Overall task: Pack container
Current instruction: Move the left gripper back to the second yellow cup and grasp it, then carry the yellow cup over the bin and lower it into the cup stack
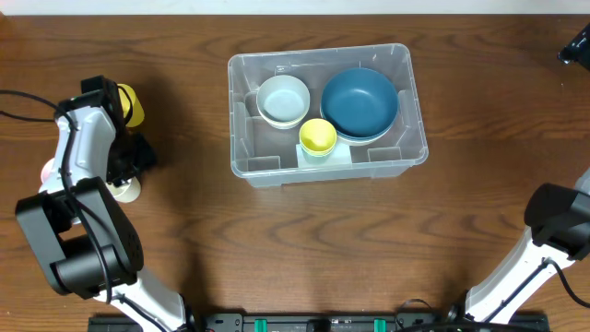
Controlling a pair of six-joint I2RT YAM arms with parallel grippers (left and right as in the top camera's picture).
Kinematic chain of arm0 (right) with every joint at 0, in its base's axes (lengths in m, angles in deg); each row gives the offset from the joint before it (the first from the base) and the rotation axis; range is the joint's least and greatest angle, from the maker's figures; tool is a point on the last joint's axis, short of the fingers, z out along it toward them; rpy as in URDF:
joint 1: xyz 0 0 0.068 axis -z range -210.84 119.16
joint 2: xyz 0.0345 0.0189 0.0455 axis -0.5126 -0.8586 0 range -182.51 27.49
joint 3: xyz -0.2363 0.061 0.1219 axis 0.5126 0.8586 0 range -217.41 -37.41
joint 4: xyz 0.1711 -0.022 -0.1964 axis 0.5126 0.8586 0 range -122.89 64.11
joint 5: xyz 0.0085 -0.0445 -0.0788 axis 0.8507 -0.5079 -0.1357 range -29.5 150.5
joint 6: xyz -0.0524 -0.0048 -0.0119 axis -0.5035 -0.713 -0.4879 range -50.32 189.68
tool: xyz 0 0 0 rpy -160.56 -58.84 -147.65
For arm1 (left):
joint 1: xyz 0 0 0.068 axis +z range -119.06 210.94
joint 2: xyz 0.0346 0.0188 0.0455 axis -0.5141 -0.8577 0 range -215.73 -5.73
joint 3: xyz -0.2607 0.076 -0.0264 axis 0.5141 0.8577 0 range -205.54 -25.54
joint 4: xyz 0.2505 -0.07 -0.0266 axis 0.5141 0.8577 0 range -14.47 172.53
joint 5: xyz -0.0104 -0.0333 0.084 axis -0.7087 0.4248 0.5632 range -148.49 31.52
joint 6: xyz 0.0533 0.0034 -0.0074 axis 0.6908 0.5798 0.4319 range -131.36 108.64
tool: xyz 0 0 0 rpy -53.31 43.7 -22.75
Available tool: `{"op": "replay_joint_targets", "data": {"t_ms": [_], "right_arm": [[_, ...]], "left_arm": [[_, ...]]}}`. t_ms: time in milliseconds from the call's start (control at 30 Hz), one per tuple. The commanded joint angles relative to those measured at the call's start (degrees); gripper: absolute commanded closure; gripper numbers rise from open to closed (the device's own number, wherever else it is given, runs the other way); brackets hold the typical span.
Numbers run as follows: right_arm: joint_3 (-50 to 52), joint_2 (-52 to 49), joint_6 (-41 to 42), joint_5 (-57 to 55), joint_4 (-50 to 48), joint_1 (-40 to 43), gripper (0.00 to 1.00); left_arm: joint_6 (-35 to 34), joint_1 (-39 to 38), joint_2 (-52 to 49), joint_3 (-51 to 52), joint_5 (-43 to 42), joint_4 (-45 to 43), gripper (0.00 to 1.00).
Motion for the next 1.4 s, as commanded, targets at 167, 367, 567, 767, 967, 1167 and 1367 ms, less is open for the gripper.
{"op": "replay_joint_targets", "data": {"t_ms": [167,367,567,767,967,1167,1367], "right_arm": [[-0.3,0.1,0.8,-0.2,0.2,0.2,0.01],[-0.3,0.1,0.8,-0.2,0.2,0.2,0.01],[-0.3,0.1,0.8,-0.2,0.2,0.1,0.01],[-0.3,0.1,0.8,-0.2,0.2,0.3,0.01],[-0.3,0.1,0.8,-0.2,0.2,0.2,0.01],[-0.3,0.1,0.8,-0.2,0.2,0.2,0.01],[-0.3,0.1,0.8,-0.2,0.2,0.2,0.01]], "left_arm": [[-0.1,0.2,-0.5,0.6,-0.5,0.6,0.94],[1.5,-0.3,-0.2,0.6,-8.5,2.0,0.94],[5.0,-4.9,4.6,0.4,-14.0,1.4,0.94],[9.5,-11.3,14.2,-1.7,-15.0,0.9,0.94],[10.1,-18.5,26.6,-2.7,-15.0,-4.7,0.94],[10.1,-25.9,35.0,-2.7,-15.0,-11.6,0.94],[9.9,-36.0,34.0,-2.6,-15.0,-17.6,0.94]]}}
